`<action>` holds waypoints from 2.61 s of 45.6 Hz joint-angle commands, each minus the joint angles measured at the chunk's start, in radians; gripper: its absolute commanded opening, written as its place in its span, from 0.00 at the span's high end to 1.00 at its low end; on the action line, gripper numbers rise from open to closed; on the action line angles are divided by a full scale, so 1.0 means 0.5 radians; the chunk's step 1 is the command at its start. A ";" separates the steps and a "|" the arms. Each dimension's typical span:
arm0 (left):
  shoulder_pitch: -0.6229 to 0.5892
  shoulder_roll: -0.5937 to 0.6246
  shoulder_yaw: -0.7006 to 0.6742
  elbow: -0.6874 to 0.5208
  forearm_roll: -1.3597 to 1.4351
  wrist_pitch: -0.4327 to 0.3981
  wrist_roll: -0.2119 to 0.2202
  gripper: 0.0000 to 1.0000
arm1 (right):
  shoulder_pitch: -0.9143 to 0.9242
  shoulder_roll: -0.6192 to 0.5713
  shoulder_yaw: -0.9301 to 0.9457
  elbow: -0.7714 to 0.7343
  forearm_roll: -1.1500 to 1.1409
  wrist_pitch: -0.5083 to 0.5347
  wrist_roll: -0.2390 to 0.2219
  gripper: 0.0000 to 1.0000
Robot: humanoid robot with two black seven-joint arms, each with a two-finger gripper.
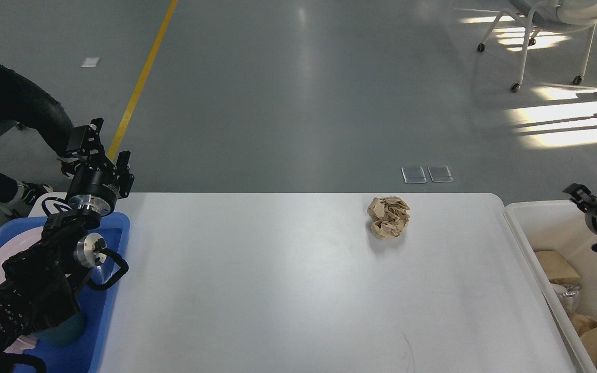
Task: Tidy desktop
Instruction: 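Move the right gripper over the crumpled brown paper, then grasp the crumpled brown paper with the right gripper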
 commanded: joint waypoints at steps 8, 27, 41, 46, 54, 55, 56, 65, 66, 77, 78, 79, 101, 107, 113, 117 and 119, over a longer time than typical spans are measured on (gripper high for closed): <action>0.000 -0.001 0.000 0.000 0.000 0.000 0.000 0.03 | 0.758 0.416 -0.428 0.337 0.001 0.346 -0.004 0.00; 0.000 -0.001 0.000 0.000 0.000 0.000 0.000 0.03 | 1.485 0.732 -0.416 0.724 -0.015 1.052 -0.013 0.00; 0.000 -0.001 0.000 0.000 0.000 0.000 0.000 0.03 | 1.514 0.732 -0.314 0.801 -0.015 1.264 -0.013 0.00; 0.000 -0.001 0.000 0.000 0.000 0.000 0.000 0.03 | 1.253 0.732 -0.314 0.786 -0.015 0.979 -0.013 0.00; 0.000 -0.001 0.000 0.000 0.000 0.000 0.000 0.03 | 0.811 0.821 -0.324 0.786 -0.033 0.200 -0.013 0.00; 0.000 0.002 0.000 0.000 0.000 0.000 0.000 0.03 | 0.765 0.833 -0.324 0.786 -0.036 0.130 -0.010 0.00; 0.000 -0.001 0.000 0.000 0.000 0.000 0.000 0.03 | 0.722 0.845 -0.321 0.786 -0.036 0.062 -0.010 0.00; 0.000 -0.001 0.000 0.000 0.000 0.000 0.000 0.03 | 0.446 1.008 -0.351 0.682 -0.434 -0.460 -0.013 0.00; 0.000 -0.001 0.000 0.000 0.000 0.000 0.000 0.03 | 0.421 1.020 -0.351 0.660 -0.474 -0.500 -0.013 0.00; 0.000 -0.001 0.000 0.000 0.000 0.000 0.000 0.03 | 0.237 1.109 -0.440 0.421 -0.570 -0.632 -0.007 0.01; 0.000 -0.001 0.000 0.000 0.000 0.000 0.000 0.03 | 0.219 1.112 -0.443 0.408 -0.570 -0.635 -0.007 0.01; 0.000 -0.001 0.000 0.000 0.000 0.000 0.000 0.03 | 0.203 1.113 -0.446 0.393 -0.573 -0.641 -0.007 0.01; 0.000 0.002 0.000 0.000 0.000 0.000 0.000 0.03 | 0.025 1.226 -0.443 0.307 -0.591 -0.985 0.008 0.02; 0.000 -0.001 0.000 0.000 0.000 0.000 0.000 0.03 | -0.021 1.244 -0.440 0.224 -0.680 -1.015 0.008 0.02; 0.000 -0.001 0.000 0.000 0.000 0.000 0.000 0.03 | -0.070 1.278 -0.440 0.200 -0.751 -1.037 0.008 0.03; 0.000 -0.001 0.000 0.000 0.000 0.000 0.000 0.03 | -0.131 1.315 -0.440 0.142 -0.806 -1.083 0.008 0.07; 0.000 0.002 0.000 0.000 0.000 0.000 0.000 0.03 | -0.171 1.339 -0.443 0.111 -0.828 -1.107 0.008 0.08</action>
